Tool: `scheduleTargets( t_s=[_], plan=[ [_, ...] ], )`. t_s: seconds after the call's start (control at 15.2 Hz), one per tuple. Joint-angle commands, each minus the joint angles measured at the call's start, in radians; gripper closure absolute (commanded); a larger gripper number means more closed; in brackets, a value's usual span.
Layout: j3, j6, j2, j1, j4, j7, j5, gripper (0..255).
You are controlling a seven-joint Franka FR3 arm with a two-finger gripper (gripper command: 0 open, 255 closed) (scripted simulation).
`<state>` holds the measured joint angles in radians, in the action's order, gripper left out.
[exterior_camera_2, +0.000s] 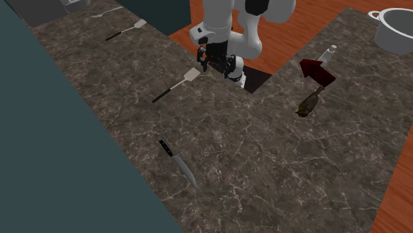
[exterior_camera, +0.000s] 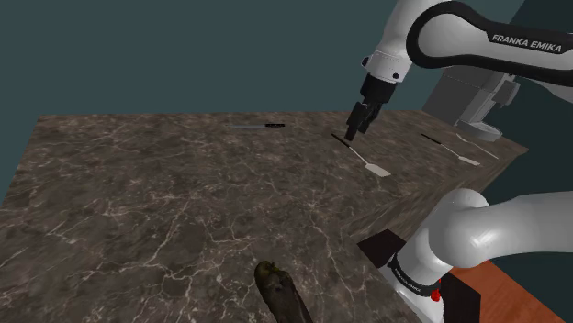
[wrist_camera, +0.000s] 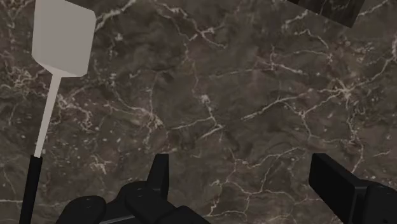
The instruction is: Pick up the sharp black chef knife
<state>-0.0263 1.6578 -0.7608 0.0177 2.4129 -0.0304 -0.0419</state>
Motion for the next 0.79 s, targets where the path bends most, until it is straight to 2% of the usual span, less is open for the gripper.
scheduleTargets(
  t_s=[0.0, 0.33, 0.73],
  plan=[
    [0.000, 0.000, 0.000, 0.000, 0.000, 0.000, 0.000, 0],
    [0.066, 0.114, 0.180, -0.031, -0.071, -0.211, 0.058, 0],
    [0.121, 0.221, 0.409, -0.071, -0.204, -0.450, 0.090, 0]
  ],
)
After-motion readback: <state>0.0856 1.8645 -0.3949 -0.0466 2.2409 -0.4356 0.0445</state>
